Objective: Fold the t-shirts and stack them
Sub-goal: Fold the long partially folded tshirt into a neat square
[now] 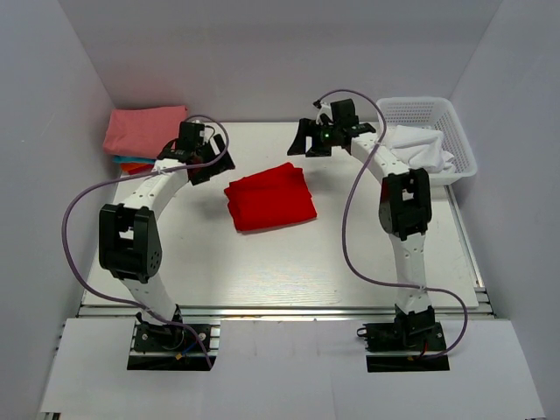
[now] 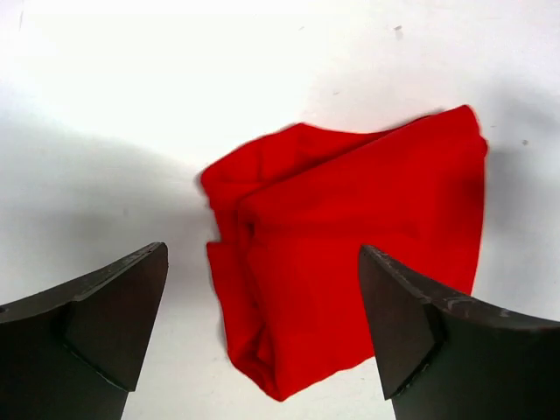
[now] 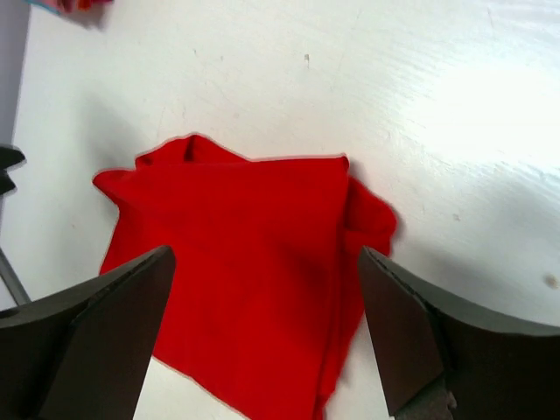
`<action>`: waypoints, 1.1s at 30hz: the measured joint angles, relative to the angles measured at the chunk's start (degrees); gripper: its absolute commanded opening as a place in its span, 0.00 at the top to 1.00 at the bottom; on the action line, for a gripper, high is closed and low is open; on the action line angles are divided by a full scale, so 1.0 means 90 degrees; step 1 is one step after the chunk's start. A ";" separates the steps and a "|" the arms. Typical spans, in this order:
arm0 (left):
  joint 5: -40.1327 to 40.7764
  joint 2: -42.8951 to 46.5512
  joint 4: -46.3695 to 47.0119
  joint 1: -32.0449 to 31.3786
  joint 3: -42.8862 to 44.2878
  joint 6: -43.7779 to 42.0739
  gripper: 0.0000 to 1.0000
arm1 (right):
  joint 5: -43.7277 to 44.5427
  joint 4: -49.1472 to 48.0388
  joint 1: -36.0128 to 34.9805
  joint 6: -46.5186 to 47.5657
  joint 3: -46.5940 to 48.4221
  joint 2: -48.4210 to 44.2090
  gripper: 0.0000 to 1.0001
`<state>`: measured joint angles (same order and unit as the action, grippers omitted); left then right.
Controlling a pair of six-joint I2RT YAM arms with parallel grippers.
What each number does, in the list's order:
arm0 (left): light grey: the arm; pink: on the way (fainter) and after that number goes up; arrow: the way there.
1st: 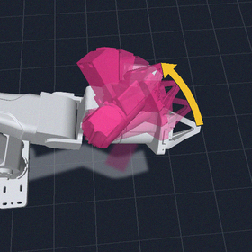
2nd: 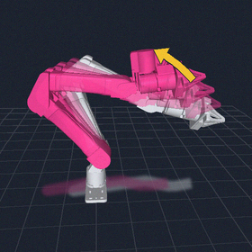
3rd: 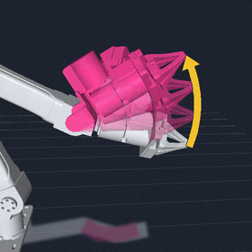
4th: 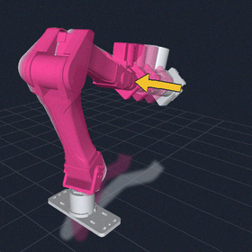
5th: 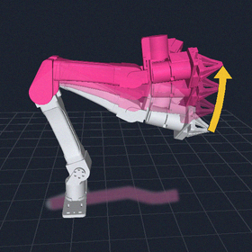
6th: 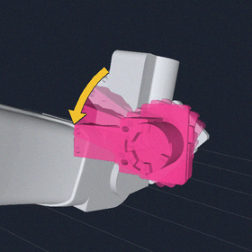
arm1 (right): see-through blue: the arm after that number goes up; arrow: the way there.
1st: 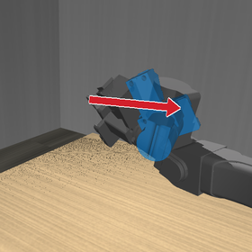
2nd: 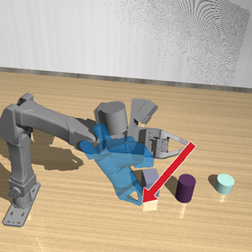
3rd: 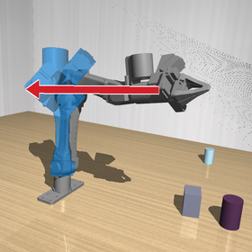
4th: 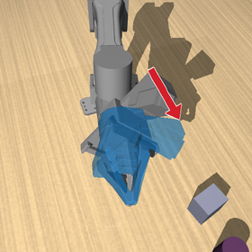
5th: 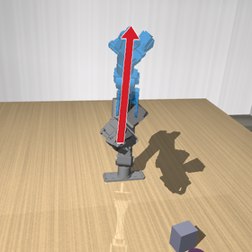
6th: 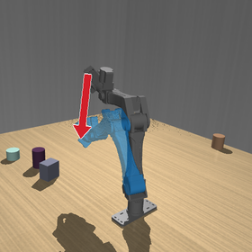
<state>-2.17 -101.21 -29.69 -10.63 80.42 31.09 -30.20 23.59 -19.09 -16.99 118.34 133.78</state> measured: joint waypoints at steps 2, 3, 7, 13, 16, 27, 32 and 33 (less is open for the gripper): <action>-0.0117 0.0049 0.0209 -0.0005 -0.0024 -0.0153 0.00 | 0.0068 -0.0260 0.0012 0.0053 -0.0449 -0.0362 0.10; -0.0209 0.0075 0.0311 -0.0027 -0.0070 -0.0219 0.00 | 0.0070 -0.0311 0.0019 0.0063 -0.0780 -0.0622 0.10; -0.0947 0.0202 0.0792 -0.0202 -0.0454 -0.0452 0.00 | -0.0097 -0.0573 0.0015 0.0078 -0.1846 -0.1566 0.10; -0.1763 0.0092 0.1435 -0.0396 -0.0736 -0.0571 0.00 | -0.0410 -0.0981 -0.0143 0.0102 -0.2640 -0.2089 0.10; -0.1868 -0.0282 0.1574 -0.0403 -0.0610 -0.0585 0.00 | -0.0539 -0.1127 -0.0238 0.0097 -0.2788 -0.1991 0.10; -0.1581 -0.1610 0.1462 -0.0160 -0.0168 -0.0624 0.00 | -0.0908 -0.1809 -0.0308 -0.0034 -0.2781 -0.0486 0.10; -0.1545 -0.1763 0.1462 -0.0109 -0.0017 -0.0617 0.00 | -0.0950 -0.2001 -0.0296 -0.0012 -0.2795 -0.0459 0.10; -0.1562 -0.1768 0.1464 -0.0102 -0.0017 -0.0617 0.00 | -0.0940 -0.2011 -0.0296 -0.0010 -0.2795 -0.0459 0.10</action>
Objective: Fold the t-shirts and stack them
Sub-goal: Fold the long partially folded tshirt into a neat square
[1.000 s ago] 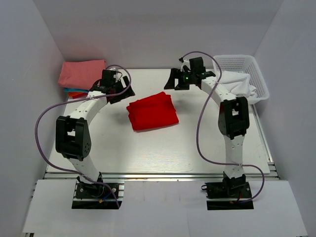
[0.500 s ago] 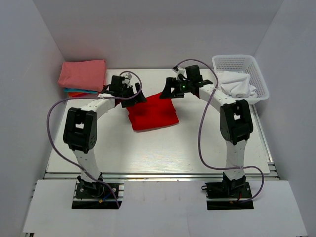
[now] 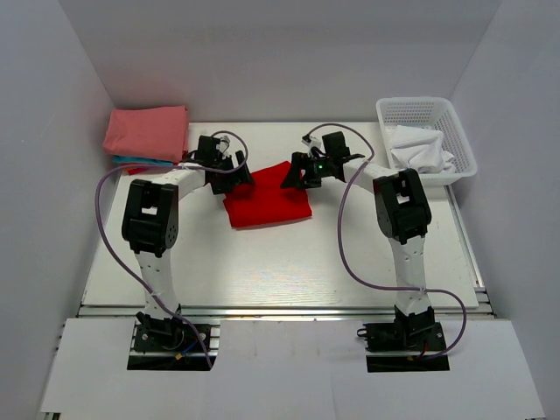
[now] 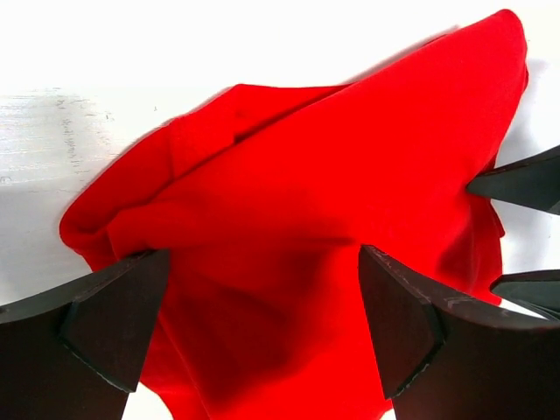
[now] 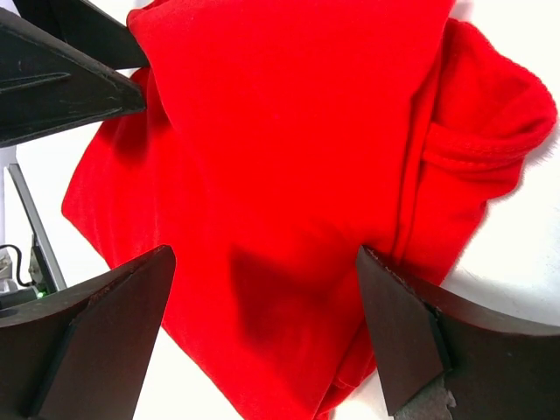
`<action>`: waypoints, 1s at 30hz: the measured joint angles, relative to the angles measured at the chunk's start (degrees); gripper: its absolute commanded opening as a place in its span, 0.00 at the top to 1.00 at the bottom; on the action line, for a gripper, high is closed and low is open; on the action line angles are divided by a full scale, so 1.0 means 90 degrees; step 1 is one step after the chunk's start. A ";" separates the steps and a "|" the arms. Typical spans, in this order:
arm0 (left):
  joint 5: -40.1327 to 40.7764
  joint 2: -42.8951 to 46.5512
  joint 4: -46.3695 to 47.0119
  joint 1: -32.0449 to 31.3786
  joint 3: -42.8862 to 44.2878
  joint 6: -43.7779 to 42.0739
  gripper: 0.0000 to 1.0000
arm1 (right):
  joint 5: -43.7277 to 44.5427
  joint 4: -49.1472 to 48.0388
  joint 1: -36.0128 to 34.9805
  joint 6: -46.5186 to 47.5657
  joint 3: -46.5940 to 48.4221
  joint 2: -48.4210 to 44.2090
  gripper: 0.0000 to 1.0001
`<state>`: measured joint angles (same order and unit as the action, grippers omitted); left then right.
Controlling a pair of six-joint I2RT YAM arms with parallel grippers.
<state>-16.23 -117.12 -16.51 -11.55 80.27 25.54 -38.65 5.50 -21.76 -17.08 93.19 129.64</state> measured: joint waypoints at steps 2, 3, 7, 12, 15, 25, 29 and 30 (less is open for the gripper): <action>-0.0019 0.0000 -0.0036 0.0005 0.0046 -0.0024 0.00 | 0.0012 -0.0002 -0.0002 0.0024 0.0000 -0.0005 0.10; -0.0019 -0.0002 -0.0083 0.0005 0.0083 -0.0051 0.00 | 0.0019 -0.0002 -0.0005 0.0051 -0.0005 -0.0007 0.10; 0.0199 0.0012 -0.0452 -0.0015 0.0512 -0.0219 0.00 | 0.0279 0.0029 -0.0051 0.0131 -0.0199 -0.0262 0.10; 0.0335 0.0563 -0.0493 -0.0061 0.0619 -0.0415 0.00 | 0.0517 -0.0036 -0.0070 0.0080 -0.0862 -0.1158 0.10; 0.0068 0.1341 -0.0158 -0.0131 -0.0049 -0.0478 0.00 | 0.0440 -0.0282 -0.0053 0.0024 -0.0826 -0.1440 0.10; -0.1457 0.1853 0.1479 -0.0748 -0.2883 -0.0622 0.00 | 0.0046 -0.0920 -0.0056 -0.0559 0.0525 -0.0359 0.10; -0.1741 0.1775 0.1897 -0.0767 -0.3075 -0.0605 0.00 | -0.0068 -0.1127 -0.0056 -0.0957 0.1299 0.0712 0.10; -0.1773 0.1746 0.1938 -0.0758 -0.3075 -0.0588 0.00 | -0.0049 -0.1129 -0.0056 -0.1054 0.1333 0.0889 0.10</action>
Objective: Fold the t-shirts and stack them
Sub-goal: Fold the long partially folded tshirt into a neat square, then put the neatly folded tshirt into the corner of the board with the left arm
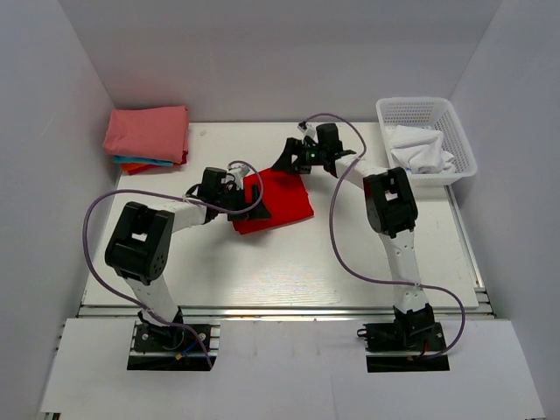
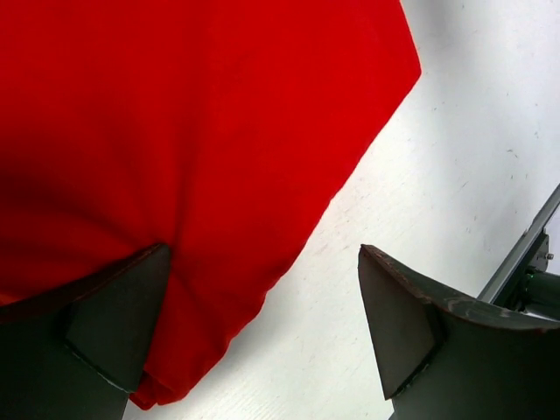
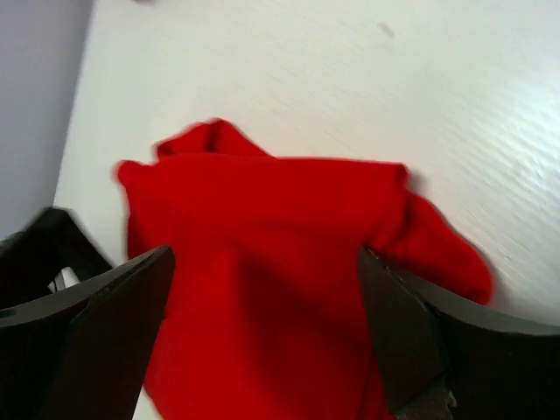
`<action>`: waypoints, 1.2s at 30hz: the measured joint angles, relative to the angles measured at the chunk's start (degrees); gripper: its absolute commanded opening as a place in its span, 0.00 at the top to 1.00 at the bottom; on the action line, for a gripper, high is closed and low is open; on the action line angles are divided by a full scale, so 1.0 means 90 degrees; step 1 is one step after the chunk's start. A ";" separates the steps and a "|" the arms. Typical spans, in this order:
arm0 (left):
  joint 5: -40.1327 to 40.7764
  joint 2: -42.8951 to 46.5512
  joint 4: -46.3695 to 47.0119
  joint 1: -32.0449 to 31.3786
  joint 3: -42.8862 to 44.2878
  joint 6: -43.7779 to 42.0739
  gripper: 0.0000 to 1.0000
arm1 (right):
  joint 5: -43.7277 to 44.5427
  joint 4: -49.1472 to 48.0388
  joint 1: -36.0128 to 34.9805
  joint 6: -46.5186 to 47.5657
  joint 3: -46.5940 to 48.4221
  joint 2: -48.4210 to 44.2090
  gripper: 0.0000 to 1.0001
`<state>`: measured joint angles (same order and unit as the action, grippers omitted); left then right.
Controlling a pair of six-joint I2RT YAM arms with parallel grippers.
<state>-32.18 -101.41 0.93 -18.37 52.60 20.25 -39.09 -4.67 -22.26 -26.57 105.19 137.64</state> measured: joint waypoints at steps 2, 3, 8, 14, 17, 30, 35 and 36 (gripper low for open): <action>-0.0015 -0.0019 0.0044 0.0010 -0.0005 0.0019 0.00 | 0.0015 -0.0114 0.0005 -0.0194 -0.0017 0.0289 0.10; -0.0012 -0.0019 0.0058 0.0017 -0.0015 0.0024 0.00 | 0.0034 -0.0197 0.0012 -0.0270 -0.0015 0.0308 0.10; 0.0221 0.0075 -0.0029 0.0000 -0.0051 0.0036 0.00 | 0.0367 -0.0194 0.0005 -0.0350 -0.0015 0.0294 0.10; 0.1314 0.0559 -0.1003 -0.0012 0.0146 -0.0078 0.00 | 0.0709 0.0129 -0.0010 -0.0180 -0.0022 0.0092 0.10; 0.1804 0.1032 -0.1472 0.0012 0.0277 -0.0085 0.00 | 0.0920 0.0262 -0.0010 0.0073 -0.0418 -0.0398 0.10; 0.3611 0.1401 -0.2625 0.0121 0.0906 0.0687 0.00 | 0.1564 -0.0816 0.0007 0.0517 -0.4580 -0.5221 0.10; 0.3776 0.0396 -0.2574 0.0155 0.1127 0.0855 0.00 | 0.2081 -0.0612 0.0010 0.0588 -0.5710 -0.6365 0.10; 0.3798 0.0240 -0.2577 0.0158 0.1141 0.0874 0.00 | 0.2229 -0.0571 0.0012 0.0610 -0.5848 -0.6598 0.10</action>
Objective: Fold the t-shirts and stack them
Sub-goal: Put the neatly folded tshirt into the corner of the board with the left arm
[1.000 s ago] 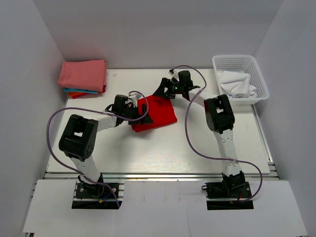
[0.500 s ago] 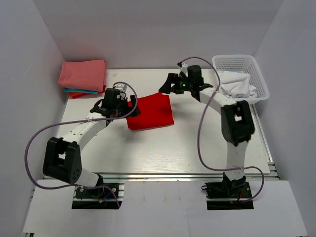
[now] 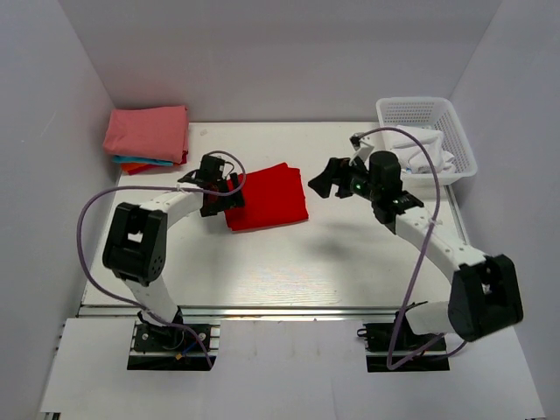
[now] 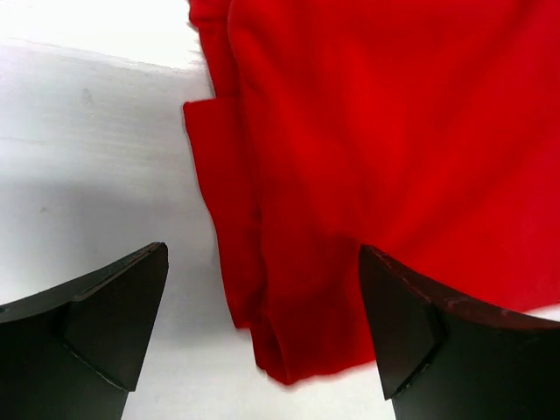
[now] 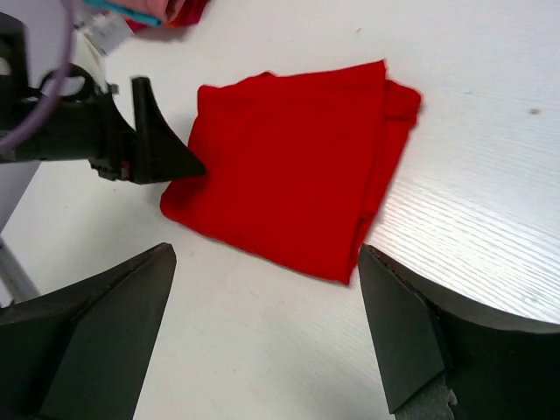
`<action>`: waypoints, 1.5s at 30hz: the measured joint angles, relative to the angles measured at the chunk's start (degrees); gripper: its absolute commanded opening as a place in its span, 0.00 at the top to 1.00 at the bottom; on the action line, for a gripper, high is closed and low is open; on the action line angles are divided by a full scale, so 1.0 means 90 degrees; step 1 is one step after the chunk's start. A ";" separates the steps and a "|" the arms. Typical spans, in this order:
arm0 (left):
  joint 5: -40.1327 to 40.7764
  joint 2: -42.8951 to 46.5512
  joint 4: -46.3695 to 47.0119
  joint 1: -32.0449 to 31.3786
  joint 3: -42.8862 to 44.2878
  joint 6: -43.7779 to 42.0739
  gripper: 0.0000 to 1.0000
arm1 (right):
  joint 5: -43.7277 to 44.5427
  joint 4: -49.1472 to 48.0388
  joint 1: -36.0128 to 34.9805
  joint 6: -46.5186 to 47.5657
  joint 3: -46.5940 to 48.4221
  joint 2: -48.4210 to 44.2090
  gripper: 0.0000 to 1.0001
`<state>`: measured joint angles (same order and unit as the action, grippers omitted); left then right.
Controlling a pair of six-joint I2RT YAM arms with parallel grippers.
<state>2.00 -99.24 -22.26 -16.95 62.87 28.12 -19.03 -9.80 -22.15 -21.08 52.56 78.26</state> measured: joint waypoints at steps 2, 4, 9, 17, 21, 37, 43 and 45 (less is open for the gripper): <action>0.0019 -0.0304 0.0002 0.0000 0.0090 0.0024 0.03 | 0.0255 0.0061 0.0000 0.0053 -0.0255 -0.0488 0.10; 0.0036 -0.0670 -0.0056 0.0000 0.0330 0.0044 0.08 | 0.0554 0.0075 0.0002 0.0085 -0.0406 -0.0942 0.10; 0.0029 -0.1297 0.0000 -0.0015 0.1073 0.0024 0.28 | 0.1088 0.0034 0.0002 0.0226 -0.0571 -0.1401 0.10; -0.0352 -0.1608 0.0442 0.0000 0.1222 -0.0138 0.86 | 0.1651 0.0233 0.0007 0.0299 -0.0746 -0.1333 0.10; -0.0476 -0.1654 0.0410 -0.0007 0.1350 -0.0466 1.00 | 0.1846 0.0221 0.0007 0.0357 -0.0772 -0.1350 0.10; 0.0996 -0.2040 -0.1464 0.0024 0.4425 -0.3305 1.00 | 0.2569 0.0255 0.0015 0.0418 -0.0867 -0.1367 0.10; 0.1443 -0.2040 -0.1783 0.0129 0.5396 -0.4119 1.00 | 0.2725 0.0265 0.0032 0.0415 -0.0865 -0.1348 0.10; 0.1525 -0.2040 -0.1919 0.0202 0.5644 -0.4333 1.00 | 0.2744 0.0267 0.0032 0.0413 -0.0865 -0.1338 0.10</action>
<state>15.73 -117.60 -39.53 -15.14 113.67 -10.87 5.67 -7.40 -21.87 -17.37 44.77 66.22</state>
